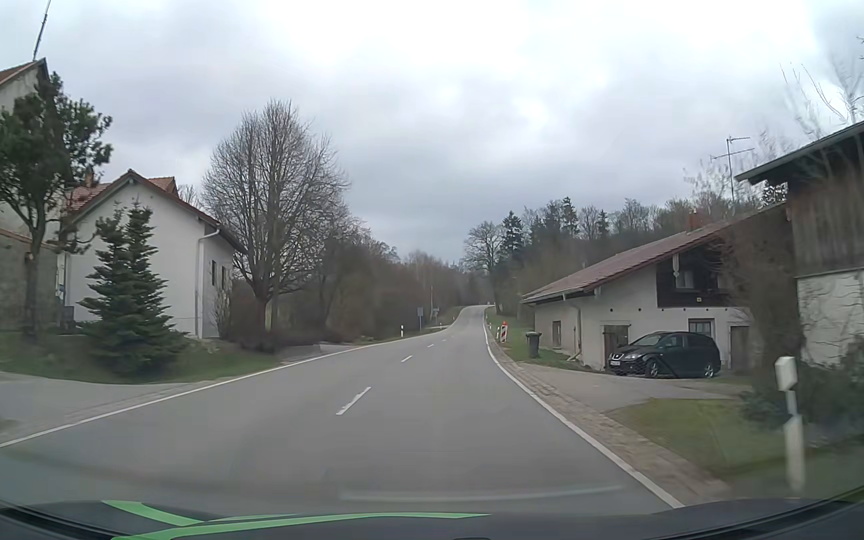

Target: Follow the waypoints while adhering to traffic rules and regulations

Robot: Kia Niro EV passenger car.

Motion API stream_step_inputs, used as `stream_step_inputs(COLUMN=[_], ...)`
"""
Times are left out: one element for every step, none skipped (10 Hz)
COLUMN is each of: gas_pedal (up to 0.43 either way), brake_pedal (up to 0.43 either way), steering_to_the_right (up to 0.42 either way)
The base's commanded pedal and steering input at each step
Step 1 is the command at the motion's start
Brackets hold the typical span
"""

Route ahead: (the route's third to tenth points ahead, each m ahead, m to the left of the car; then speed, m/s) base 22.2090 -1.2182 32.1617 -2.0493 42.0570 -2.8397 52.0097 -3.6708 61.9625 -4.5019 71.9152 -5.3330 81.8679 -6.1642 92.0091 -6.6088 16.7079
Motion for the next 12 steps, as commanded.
stream_step_inputs(gas_pedal=[0.177, 0.177, 0.177, 0.189, 0.189, 0.189, 0.189, 0.189, 0.189, 0.189, 0.189, 0.189], brake_pedal=[0.000, 0.000, 0.000, 0.000, 0.000, 0.000, 0.000, 0.000, 0.000, 0.000, 0.000, 0.000], steering_to_the_right=[0.015, 0.015, 0.015, 0.014, 0.014, 0.014, 0.013, 0.013, 0.012, 0.013, 0.012, 0.011])
